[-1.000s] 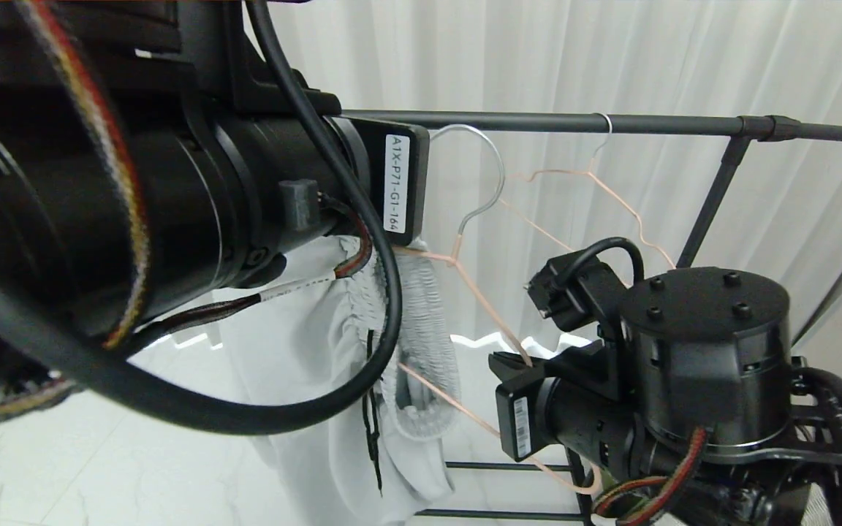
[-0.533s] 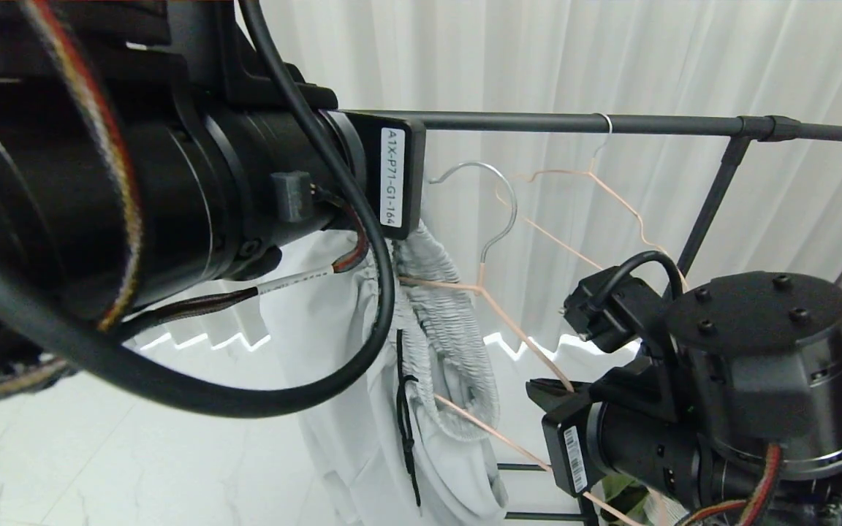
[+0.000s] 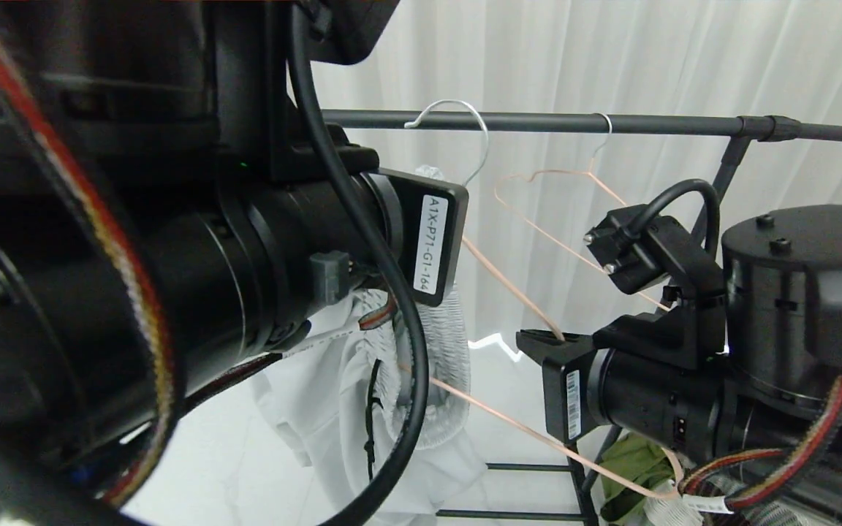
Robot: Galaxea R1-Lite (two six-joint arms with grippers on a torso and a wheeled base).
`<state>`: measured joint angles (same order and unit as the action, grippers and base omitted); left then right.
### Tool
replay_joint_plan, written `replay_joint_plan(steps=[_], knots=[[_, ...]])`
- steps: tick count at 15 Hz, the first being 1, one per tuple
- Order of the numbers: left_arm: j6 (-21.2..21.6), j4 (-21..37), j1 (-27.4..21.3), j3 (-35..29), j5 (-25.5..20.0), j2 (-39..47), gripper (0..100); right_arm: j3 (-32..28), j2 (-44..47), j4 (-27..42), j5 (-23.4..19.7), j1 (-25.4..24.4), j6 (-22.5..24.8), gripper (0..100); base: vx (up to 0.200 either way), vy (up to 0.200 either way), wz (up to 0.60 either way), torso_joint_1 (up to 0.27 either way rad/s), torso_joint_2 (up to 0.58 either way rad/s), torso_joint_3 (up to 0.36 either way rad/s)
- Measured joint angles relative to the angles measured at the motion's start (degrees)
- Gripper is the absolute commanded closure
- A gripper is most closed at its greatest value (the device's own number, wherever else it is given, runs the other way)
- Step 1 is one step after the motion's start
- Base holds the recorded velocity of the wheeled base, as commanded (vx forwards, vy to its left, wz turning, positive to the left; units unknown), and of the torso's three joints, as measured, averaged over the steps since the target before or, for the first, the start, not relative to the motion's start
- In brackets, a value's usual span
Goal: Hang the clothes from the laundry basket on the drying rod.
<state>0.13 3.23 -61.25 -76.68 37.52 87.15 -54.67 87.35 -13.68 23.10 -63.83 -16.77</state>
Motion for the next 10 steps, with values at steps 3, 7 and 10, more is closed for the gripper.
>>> replay_joint_plan(steps=[3,7,10], knots=[[0.2,-0.5,-0.1,2.3,0.0,-0.4,100,0.0,-1.5,-0.1,0.3,-0.4,0.0,100,0.000,0.000,0.00,0.000,0.00,0.000],[0.4,-0.5,0.0,3.3,0.1,-0.8,100,0.5,-2.6,-6.2,0.5,-0.5,0.0,100,0.000,0.000,0.00,0.000,0.00,0.000],[0.6,-0.4,0.6,4.6,0.2,-1.3,100,1.3,-3.1,-10.0,0.4,-0.8,1.1,100,0.000,0.000,0.00,0.000,0.00,0.000]])
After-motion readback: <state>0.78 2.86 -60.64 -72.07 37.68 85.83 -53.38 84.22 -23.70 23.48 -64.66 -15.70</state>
